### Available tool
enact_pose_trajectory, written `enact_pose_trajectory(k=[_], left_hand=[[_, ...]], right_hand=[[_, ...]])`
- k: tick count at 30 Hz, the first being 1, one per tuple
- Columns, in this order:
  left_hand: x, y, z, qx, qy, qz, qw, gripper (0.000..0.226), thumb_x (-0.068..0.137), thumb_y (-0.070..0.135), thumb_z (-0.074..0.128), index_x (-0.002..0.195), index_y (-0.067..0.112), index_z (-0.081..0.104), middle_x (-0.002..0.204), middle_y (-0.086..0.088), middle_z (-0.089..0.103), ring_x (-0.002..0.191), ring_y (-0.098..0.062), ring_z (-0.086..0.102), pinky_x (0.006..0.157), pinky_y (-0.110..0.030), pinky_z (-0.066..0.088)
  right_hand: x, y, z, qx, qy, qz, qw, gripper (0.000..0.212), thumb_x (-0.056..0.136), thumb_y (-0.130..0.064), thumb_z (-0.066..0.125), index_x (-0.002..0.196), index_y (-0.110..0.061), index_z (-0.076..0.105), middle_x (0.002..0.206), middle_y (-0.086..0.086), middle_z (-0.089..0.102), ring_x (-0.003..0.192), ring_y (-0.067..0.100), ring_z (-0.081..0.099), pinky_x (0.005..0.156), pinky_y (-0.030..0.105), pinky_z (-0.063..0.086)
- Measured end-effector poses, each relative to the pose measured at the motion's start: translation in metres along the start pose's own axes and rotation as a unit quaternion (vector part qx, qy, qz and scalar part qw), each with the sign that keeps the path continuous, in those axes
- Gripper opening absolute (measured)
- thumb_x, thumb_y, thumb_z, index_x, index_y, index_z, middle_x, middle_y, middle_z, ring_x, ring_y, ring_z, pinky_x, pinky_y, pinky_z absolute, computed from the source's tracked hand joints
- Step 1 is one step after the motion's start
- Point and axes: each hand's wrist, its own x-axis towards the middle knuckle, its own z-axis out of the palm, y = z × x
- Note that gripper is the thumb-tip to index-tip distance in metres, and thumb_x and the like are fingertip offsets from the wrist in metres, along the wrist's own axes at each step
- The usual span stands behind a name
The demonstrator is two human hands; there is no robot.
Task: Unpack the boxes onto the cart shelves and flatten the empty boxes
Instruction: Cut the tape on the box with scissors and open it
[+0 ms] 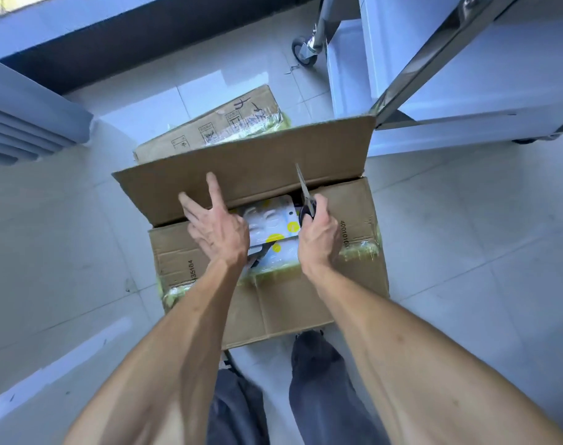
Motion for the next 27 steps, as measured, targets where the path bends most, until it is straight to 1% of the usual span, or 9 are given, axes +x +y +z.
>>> enact_pose_trajectory(k=[5, 9, 12, 14, 15, 17, 21, 24, 27], left_hand=[[0.043, 0.009, -0.002, 0.083, -0.066, -0.007, 0.994, 0.074, 0.081, 0.01, 0.056, 0.146, 0.036, 0.031, 0.151, -0.027, 0.019, 0.127, -0.043, 0.035, 0.105, -0.049, 0.034], [0.062, 0.002, -0.014, 0.13, -0.208, 0.039, 0.969, 0.053, 0.083, 0.012, 0.046, 0.135, 0.022, 0.049, 0.127, -0.021, 0.042, 0.118, -0.04, 0.043, 0.105, -0.047, 0.038], [0.05, 0.005, -0.016, 0.077, -0.089, 0.043, 0.992, 0.033, 0.088, 0.014, 0.046, 0.117, 0.015, 0.063, 0.115, -0.016, 0.047, 0.106, -0.037, 0.05, 0.093, -0.045, 0.045], [0.028, 0.007, -0.009, 0.057, -0.008, 0.085, 0.995, 0.024, 0.084, 0.01, 0.05, 0.102, 0.011, 0.065, 0.106, -0.015, 0.052, 0.099, -0.036, 0.051, 0.083, -0.042, 0.043], [0.014, 0.007, -0.003, 0.053, -0.012, 0.115, 0.992, 0.021, 0.081, 0.008, 0.05, 0.097, 0.01, 0.064, 0.1, -0.016, 0.056, 0.095, -0.036, 0.053, 0.077, -0.041, 0.041], [-0.014, 0.006, 0.012, 0.046, -0.094, 0.15, 0.983, 0.022, 0.081, 0.008, 0.052, 0.1, 0.012, 0.064, 0.097, -0.015, 0.066, 0.093, -0.037, 0.06, 0.071, -0.037, 0.04], [-0.063, 0.002, 0.037, 0.059, -0.26, 0.124, 0.956, 0.031, 0.083, 0.015, 0.051, 0.108, 0.02, 0.068, 0.102, -0.013, 0.072, 0.1, -0.036, 0.065, 0.075, -0.035, 0.046], [-0.082, 0.003, 0.038, 0.083, -0.288, 0.142, 0.943, 0.019, 0.084, 0.022, 0.049, 0.088, 0.018, 0.067, 0.087, -0.011, 0.069, 0.09, -0.035, 0.065, 0.073, -0.034, 0.044], [-0.082, 0.009, 0.028, 0.071, -0.3, 0.112, 0.945, 0.031, 0.09, 0.033, 0.044, 0.073, 0.013, 0.061, 0.078, -0.013, 0.067, 0.078, -0.035, 0.061, 0.067, -0.032, 0.044]], right_hand=[[0.01, 0.004, -0.006, -0.045, -0.072, -0.051, 0.995, 0.025, 0.093, -0.014, 0.054, 0.117, -0.019, 0.053, 0.096, 0.013, 0.069, 0.084, 0.037, 0.062, 0.062, 0.036, 0.034], [0.007, 0.014, 0.0, -0.087, -0.151, 0.023, 0.984, 0.022, 0.094, -0.011, 0.048, 0.114, -0.018, 0.053, 0.096, 0.017, 0.068, 0.09, 0.038, 0.063, 0.065, 0.037, 0.035], [0.0, 0.022, 0.003, -0.109, -0.189, 0.061, 0.974, 0.024, 0.091, -0.005, 0.045, 0.111, -0.015, 0.055, 0.099, 0.017, 0.068, 0.093, 0.037, 0.063, 0.073, 0.037, 0.044], [-0.005, 0.024, 0.002, -0.087, -0.182, 0.062, 0.977, 0.022, 0.092, -0.008, 0.046, 0.111, -0.015, 0.055, 0.099, 0.016, 0.068, 0.094, 0.037, 0.061, 0.073, 0.037, 0.042], [-0.007, 0.024, 0.0, -0.072, -0.173, 0.056, 0.981, 0.022, 0.092, -0.01, 0.047, 0.112, -0.015, 0.055, 0.098, 0.017, 0.067, 0.094, 0.037, 0.06, 0.074, 0.038, 0.042], [-0.009, 0.023, -0.005, -0.049, -0.143, 0.049, 0.987, 0.023, 0.092, -0.012, 0.048, 0.115, -0.014, 0.055, 0.098, 0.018, 0.067, 0.094, 0.038, 0.058, 0.077, 0.04, 0.041], [-0.009, 0.023, -0.021, -0.07, -0.074, -0.004, 0.995, 0.027, 0.091, -0.009, 0.047, 0.118, -0.011, 0.051, 0.103, 0.014, 0.067, 0.096, 0.037, 0.059, 0.083, 0.042, 0.038], [-0.009, 0.028, -0.035, -0.111, -0.084, -0.025, 0.99, 0.024, 0.094, -0.011, 0.046, 0.117, -0.013, 0.048, 0.103, 0.012, 0.068, 0.096, 0.035, 0.061, 0.09, 0.042, 0.037], [-0.015, 0.035, -0.047, -0.096, -0.064, 0.02, 0.993, 0.022, 0.095, -0.013, 0.049, 0.117, -0.012, 0.05, 0.106, 0.014, 0.069, 0.098, 0.034, 0.061, 0.089, 0.041, 0.04]])
